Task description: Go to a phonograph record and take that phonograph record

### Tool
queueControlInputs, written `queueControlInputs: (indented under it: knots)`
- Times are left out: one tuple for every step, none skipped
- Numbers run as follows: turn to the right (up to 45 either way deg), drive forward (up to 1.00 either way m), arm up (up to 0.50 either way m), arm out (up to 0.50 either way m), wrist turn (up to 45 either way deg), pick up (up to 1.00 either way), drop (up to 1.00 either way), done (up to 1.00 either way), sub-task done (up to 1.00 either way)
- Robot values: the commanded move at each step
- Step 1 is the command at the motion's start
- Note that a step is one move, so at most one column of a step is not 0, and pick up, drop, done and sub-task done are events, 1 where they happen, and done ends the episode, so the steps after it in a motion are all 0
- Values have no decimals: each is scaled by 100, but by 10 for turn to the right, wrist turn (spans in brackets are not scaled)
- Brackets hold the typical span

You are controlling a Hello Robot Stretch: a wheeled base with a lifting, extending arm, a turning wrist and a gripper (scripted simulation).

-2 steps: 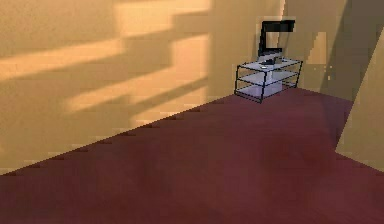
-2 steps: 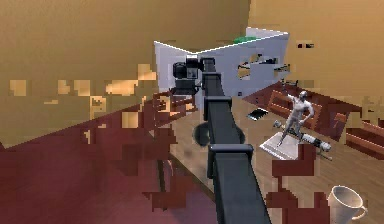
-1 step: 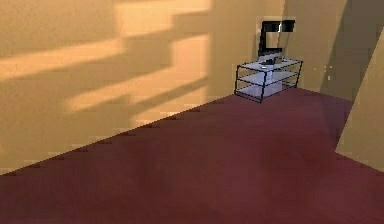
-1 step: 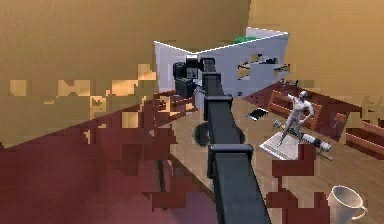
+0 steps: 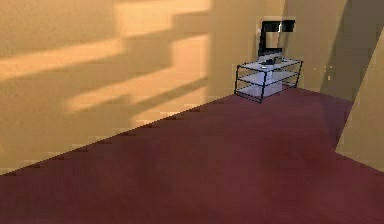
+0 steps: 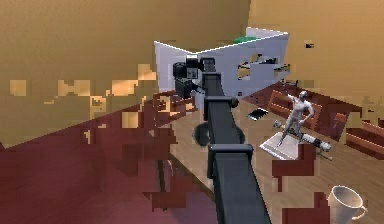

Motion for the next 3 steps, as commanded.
queueControlInputs:
  knots:
    - [0, 0, -30, 0, 0, 0, 0, 0, 0]
    - [0, 0, 0, 0, 0, 100, 0, 0, 0]
    - [0, 0, 10, 0, 0, 0, 0, 0, 0]
